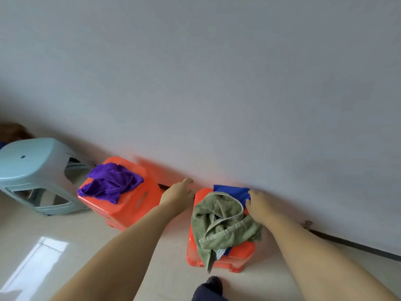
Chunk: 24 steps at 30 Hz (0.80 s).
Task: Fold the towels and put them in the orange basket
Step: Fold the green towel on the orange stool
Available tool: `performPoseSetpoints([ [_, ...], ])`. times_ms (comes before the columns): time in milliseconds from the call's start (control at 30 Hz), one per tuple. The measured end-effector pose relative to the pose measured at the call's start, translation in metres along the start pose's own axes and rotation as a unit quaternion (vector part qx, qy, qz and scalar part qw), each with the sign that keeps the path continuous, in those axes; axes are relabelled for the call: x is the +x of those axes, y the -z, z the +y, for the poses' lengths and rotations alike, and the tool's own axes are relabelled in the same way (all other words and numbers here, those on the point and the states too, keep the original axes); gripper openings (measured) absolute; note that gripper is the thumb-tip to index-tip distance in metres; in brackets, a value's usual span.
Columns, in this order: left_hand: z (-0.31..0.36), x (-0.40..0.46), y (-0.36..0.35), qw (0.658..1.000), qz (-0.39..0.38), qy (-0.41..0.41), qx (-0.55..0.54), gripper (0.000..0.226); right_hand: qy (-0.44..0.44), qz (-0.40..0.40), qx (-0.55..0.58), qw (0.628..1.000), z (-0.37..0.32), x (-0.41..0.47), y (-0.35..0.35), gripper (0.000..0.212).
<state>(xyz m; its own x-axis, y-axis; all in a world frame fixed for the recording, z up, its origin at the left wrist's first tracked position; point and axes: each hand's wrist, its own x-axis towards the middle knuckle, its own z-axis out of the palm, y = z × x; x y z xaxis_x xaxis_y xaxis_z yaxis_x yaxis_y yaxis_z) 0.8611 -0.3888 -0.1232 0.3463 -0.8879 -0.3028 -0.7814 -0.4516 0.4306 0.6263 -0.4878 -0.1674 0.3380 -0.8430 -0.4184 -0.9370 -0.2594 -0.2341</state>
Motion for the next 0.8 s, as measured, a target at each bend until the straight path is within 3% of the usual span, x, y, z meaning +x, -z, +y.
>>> performPoseSetpoints([
  [133, -0.013, 0.037, -0.011, 0.999, -0.042, 0.005, 0.003, 0.041, -0.027, -0.023, 0.020, 0.999, -0.005, 0.019, -0.018, 0.031],
  [500, -0.029, 0.152, -0.113, 0.965, -0.235, -0.091, 0.071, 0.043, -0.191, -0.033, 0.170, 0.966, -0.014, 0.043, -0.130, 0.031],
  [800, -0.001, 0.220, -0.200, 0.950, -0.241, -0.172, 0.094, 0.050, -0.182, 0.006, 0.237, 0.954, -0.044, 0.057, -0.199, 0.025],
])
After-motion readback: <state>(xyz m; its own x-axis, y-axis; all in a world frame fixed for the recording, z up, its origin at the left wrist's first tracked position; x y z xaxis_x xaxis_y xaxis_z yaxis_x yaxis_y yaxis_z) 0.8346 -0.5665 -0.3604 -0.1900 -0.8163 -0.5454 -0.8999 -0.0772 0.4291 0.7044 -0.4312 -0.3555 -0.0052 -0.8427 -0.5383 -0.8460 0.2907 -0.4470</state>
